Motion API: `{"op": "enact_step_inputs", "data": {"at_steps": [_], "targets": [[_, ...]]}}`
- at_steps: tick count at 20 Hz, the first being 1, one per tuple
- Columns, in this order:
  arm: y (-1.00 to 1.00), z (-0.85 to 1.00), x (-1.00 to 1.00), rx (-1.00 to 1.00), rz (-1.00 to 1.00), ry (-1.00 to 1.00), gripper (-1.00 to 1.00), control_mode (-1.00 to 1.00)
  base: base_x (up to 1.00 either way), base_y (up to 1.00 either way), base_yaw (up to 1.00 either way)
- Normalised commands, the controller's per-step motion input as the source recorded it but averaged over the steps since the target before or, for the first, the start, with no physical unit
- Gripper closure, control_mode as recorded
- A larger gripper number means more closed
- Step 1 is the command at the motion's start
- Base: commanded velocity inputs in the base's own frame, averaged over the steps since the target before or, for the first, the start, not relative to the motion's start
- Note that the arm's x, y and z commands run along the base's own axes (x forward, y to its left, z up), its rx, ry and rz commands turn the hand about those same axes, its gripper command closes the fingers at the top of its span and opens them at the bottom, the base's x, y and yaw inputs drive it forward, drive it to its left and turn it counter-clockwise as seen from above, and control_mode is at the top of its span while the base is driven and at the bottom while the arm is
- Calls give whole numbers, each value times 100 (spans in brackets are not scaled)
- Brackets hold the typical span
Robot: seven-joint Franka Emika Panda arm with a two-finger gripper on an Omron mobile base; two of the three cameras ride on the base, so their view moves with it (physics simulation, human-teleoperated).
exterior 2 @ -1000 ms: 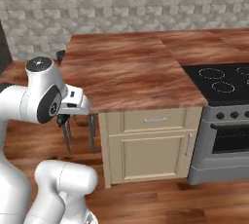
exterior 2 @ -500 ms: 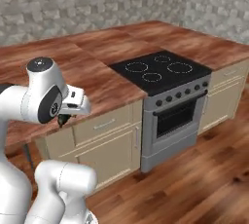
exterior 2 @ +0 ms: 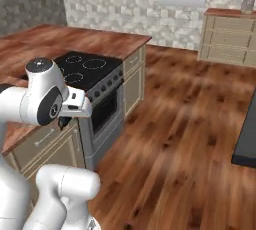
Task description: Pick the eggplant from the microwave and place it on plate located on the counter.
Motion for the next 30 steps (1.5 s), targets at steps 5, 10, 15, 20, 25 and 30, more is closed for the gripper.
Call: {"op": "enact_step_inputs", "data": {"at_steps": [5,10,15,20,25,30], "targets": [[0,0,0,0,0,0,100,100,14,-2,-81],[0,0,0,0,0,0,100,100,64,1,-57],[0,0,0,0,0,0,100,100,100,2,-11],[0,0,0,0,0,0,100,100,100,9,0],[0,0,0,0,0,0,100,100,100,3,0],[0,0,0,0,0,0,100,100,100,0,-2]]}}
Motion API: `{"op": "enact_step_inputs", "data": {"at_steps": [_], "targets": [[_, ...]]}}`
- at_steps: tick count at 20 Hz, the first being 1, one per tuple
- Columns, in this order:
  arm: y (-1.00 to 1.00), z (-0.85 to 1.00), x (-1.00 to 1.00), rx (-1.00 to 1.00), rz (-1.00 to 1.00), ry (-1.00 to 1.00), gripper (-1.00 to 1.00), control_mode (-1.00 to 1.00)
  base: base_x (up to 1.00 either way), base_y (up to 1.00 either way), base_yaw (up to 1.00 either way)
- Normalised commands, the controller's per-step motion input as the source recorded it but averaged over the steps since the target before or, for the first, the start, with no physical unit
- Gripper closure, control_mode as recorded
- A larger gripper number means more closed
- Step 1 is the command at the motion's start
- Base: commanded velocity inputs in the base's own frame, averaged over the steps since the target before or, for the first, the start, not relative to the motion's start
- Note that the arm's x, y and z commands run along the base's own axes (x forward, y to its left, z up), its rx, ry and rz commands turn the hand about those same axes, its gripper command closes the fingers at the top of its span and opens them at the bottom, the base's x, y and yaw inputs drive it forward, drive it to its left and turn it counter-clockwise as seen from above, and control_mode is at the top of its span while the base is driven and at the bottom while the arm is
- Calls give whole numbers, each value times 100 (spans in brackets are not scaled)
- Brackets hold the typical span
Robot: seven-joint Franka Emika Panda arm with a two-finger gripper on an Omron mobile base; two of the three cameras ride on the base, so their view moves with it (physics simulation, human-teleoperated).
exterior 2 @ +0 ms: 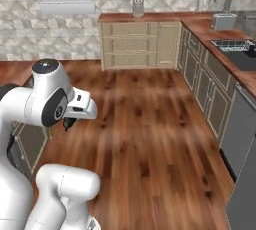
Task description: Pick the eggplant from the microwave and place it on plate located on the counter.
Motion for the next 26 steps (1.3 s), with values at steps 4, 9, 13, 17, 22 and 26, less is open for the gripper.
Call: {"op": "enact_step_inputs", "data": {"at_steps": [4,9,13,17,22,26], "targets": [[0,0,0,0,0,0,100,100,100,-12,-8],[0,0,0,0,0,0,100,100,96,-52,-33],[0,0,0,0,0,0,100,100,44,0,-72],[0,0,0,0,0,0,100,100,34,0,-76],[0,0,0,0,0,0,100,100,36,5,-77],[0,0,0,0,0,0,100,100,54,32,-71]]}}
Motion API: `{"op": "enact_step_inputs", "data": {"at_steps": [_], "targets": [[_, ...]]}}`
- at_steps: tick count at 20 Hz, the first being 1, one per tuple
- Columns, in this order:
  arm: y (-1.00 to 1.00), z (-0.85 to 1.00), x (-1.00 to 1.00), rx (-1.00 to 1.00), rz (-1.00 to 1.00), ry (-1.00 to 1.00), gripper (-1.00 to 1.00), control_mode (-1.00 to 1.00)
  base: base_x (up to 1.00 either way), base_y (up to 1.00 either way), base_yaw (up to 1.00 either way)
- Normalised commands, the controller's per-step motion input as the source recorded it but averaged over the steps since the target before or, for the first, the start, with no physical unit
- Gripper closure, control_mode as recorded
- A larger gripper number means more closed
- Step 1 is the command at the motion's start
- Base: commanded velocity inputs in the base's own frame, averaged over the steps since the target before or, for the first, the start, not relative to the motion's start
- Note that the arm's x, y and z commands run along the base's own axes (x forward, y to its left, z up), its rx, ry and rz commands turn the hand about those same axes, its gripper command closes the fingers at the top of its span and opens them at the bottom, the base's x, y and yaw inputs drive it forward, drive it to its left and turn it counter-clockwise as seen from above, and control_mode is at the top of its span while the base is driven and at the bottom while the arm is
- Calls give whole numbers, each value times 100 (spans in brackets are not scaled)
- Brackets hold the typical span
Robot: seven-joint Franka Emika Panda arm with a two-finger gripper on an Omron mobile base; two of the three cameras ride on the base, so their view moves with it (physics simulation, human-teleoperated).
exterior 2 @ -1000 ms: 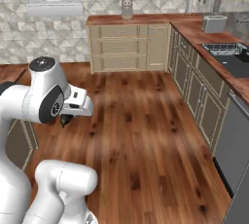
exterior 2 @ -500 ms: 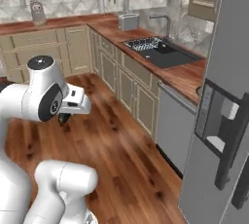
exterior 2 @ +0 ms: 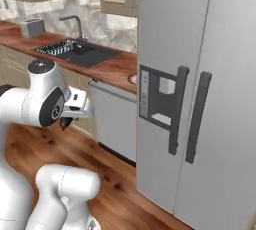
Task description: Pick the eggplant from the microwave and place it on plate located on the counter.
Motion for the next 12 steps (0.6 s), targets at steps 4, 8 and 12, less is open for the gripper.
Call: {"op": "enact_step_inputs", "data": {"at_steps": [4,8,12], "targets": [[0,0,0,0,0,0,100,100,100,90,-50],[0,0,0,0,0,0,100,100,90,99,-51],[0,0,0,0,0,0,100,100,56,65,-70]]}}
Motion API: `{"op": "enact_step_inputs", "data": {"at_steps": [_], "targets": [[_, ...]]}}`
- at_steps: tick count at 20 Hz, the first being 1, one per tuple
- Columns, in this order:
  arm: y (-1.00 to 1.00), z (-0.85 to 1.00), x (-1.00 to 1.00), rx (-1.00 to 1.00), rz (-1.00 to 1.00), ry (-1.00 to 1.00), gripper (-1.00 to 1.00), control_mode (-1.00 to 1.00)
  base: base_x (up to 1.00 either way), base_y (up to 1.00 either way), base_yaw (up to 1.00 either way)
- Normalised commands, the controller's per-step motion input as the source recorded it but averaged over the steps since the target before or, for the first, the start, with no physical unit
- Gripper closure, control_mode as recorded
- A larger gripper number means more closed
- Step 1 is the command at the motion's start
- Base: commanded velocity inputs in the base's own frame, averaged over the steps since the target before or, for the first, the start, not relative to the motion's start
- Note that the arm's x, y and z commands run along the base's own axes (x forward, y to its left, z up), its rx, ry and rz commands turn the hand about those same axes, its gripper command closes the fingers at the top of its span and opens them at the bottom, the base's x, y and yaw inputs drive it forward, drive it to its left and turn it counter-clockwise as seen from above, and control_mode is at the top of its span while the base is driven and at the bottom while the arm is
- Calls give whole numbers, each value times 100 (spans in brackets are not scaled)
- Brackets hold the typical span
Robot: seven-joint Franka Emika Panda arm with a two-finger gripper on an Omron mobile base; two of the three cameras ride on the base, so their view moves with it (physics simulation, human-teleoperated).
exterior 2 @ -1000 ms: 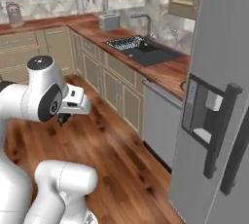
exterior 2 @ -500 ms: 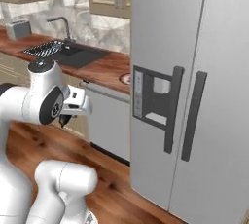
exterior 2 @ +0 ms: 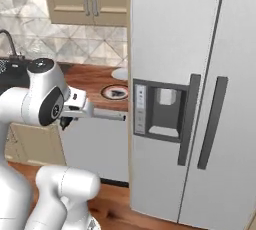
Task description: Pick the eggplant from the microwave and place it on plate located on the counter.
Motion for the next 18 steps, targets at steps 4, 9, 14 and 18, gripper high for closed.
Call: {"op": "enact_step_inputs", "data": {"at_steps": [4,9,14,18], "targets": [[0,0,0,0,0,0,100,100,57,83,-62],[0,0,0,0,0,0,100,100,28,94,-45],[0,0,0,0,0,0,100,100,12,62,-12],[0,0,0,0,0,0,100,100,51,5,6]]}}
